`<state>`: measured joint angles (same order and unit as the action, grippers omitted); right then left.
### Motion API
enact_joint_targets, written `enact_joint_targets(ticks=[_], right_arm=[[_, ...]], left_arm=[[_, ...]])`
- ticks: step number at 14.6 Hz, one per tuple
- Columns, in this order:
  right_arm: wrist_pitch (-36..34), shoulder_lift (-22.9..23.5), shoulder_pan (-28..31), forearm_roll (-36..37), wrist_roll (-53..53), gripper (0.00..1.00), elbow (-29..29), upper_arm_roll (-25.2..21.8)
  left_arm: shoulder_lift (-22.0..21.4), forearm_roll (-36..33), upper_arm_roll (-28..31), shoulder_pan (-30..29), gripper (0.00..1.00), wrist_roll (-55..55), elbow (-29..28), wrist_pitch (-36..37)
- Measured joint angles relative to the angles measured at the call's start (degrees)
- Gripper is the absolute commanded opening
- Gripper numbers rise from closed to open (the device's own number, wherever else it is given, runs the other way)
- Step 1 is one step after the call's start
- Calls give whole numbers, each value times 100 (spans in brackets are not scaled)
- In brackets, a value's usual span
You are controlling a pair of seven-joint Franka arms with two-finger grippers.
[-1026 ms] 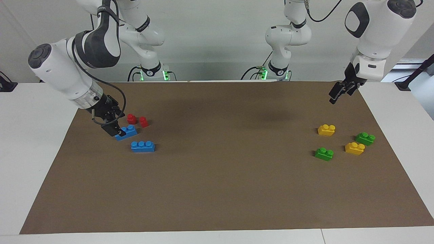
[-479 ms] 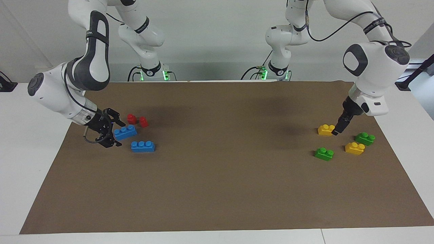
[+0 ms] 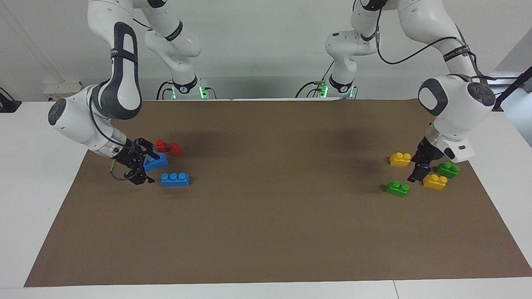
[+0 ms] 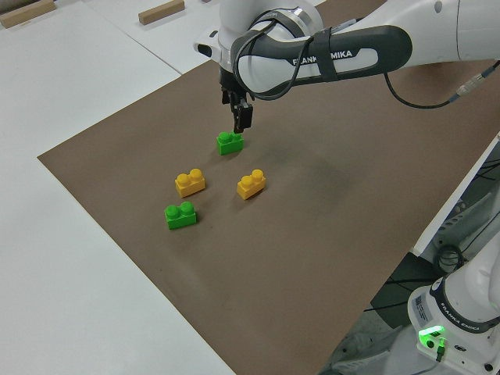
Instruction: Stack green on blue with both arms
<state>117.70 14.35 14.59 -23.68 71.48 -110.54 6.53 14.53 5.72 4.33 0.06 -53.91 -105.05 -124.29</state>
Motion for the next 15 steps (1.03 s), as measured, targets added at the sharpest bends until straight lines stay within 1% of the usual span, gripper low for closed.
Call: enact_joint_targets(ticks=[2,5,7,10,11,13,15], right_arm=[[181,146,-4,-12,0,96,-9,10],[353,314,-24,-237,-58,95,-14,22],[449,362,-24,-252,-104,92,-58,22],[582,367,-24,-257,-210,90,-198,23],[625,368,-24,-280,-263,89,-239,23],[742,368,-24,-395,-379,85,-334,23],[858,369,-25,-433,-433,84,-429,24]], left_arm=[[170,15,0,0,100,-149,-1,-111],[416,20,0,0,100,-323,-3,-314],[523,21,0,0,100,-422,-3,-425],[579,22,0,0,100,-470,-59,-574],[584,22,-2,0,100,-485,-151,-715],[593,22,-12,0,100,-526,-376,-984],[595,22,-19,0,100,-542,-499,-1113]])
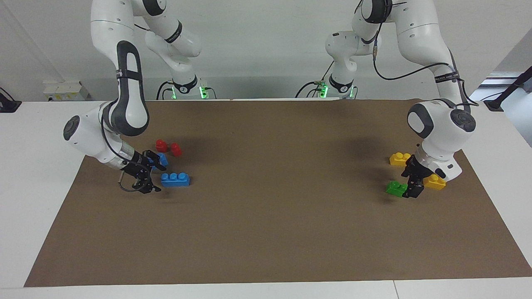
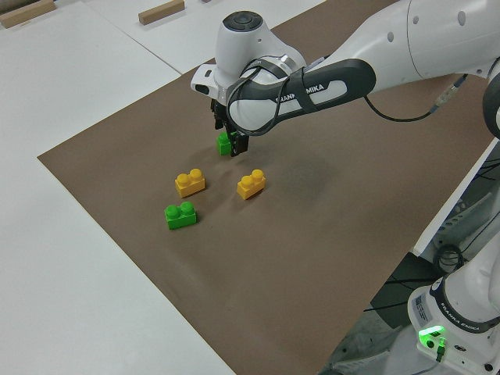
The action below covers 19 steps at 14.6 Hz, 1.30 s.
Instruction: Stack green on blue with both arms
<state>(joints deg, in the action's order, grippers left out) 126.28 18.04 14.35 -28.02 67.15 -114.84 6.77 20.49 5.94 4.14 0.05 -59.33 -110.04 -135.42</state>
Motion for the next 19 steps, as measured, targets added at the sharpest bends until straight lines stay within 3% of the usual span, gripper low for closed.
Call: enact_joint_targets(ticks=[3,5,7,8,9,10,15,19], right_arm=[[48,0,0,0,-29,73,-66,3],[50,0,-1,-7,-73,61,-86,3],[51,0,-1,-17,-87,44,-90,4],[51,0,-1,-18,-92,27,-90,4],[52,0,-1,-19,-95,9,-91,4],[53,-1,-2,-23,-97,1,-90,6],[-18,-6,-20,-24,-175,0,85,12],[-773,-74,-230,-70,-186,0,721,48]], left_arm=[[-1,0,2,0,100,-13,-12,-11],[-1,0,4,0,88,-16,-12,-22],[-1,0,8,0,62,-28,-13,-80],[-1,0,8,0,49,-50,-13,-141],[-1,2,10,-1,26,-134,-15,-231],[-1,2,12,-3,3,-248,-17,-321],[-2,2,15,-7,0,-392,-21,-452],[-2,2,14,-7,0,-393,-21,-463]])
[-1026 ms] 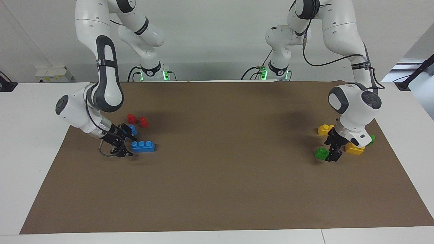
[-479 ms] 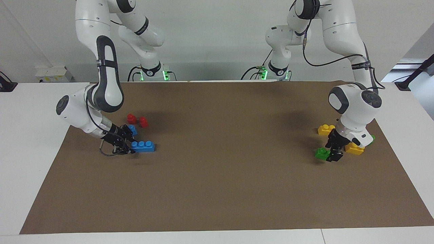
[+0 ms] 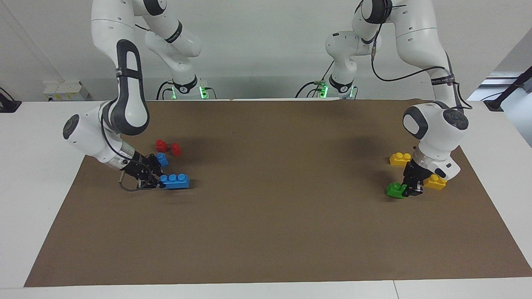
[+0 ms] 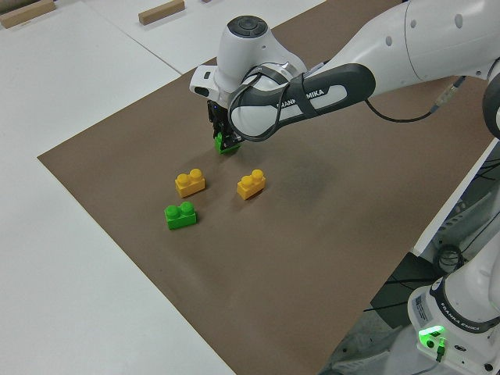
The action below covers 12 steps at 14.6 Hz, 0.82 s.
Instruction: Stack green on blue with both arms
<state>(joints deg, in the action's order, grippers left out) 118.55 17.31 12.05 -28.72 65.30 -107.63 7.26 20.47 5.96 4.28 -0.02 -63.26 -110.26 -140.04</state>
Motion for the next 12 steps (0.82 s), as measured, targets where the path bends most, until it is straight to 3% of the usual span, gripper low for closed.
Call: enact_joint_targets(ticks=[3,7,12], right_arm=[[-77,-133,-629,-322,298,0,270,149],[640,-171,-1948,-326,1490,0,376,200],[1750,-67,-2985,-326,2666,0,-49,194]], left_arm=[[0,0,-14,1,0,0,4,4],[-150,0,-57,140,0,-17,170,500],[-979,-2,-66,456,0,-246,309,1836]])
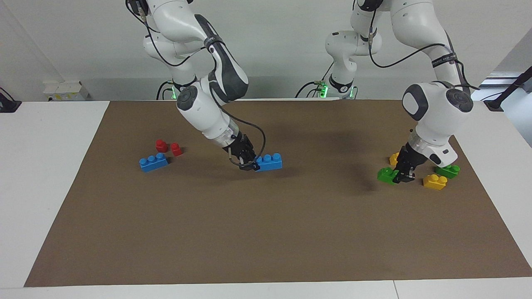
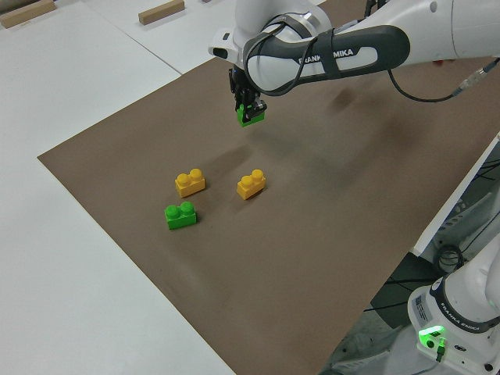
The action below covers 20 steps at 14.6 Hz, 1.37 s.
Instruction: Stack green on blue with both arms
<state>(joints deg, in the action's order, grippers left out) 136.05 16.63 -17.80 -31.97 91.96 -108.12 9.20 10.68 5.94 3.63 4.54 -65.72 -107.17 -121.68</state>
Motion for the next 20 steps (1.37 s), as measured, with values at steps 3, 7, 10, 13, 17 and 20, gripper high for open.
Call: enact_joint_targets(ticks=[3,7,10,13,17,20], right_arm=[[463,232,-418,0,350,0,-206,-3],[624,390,-673,260,826,0,-359,-19],[655,454,-706,776,1342,0,-414,-24],[961,486,-706,799,1359,0,-481,-39],[1145,493,-707,799,1359,0,-546,-40],[1292,493,-707,799,1359,0,-596,-37]], left_arm=[[-416,-66,-8,390,0,-821,-5,467],[-503,-414,-37,1357,0,-2437,-49,549],[-524,-548,-43,1946,0,-3255,-168,535],[-561,-802,-46,2488,0,-4122,-423,295],[-503,-1023,-58,3178,0,-5062,-766,-199],[-417,-1035,-57,3345,0,-5227,-799,-460]])
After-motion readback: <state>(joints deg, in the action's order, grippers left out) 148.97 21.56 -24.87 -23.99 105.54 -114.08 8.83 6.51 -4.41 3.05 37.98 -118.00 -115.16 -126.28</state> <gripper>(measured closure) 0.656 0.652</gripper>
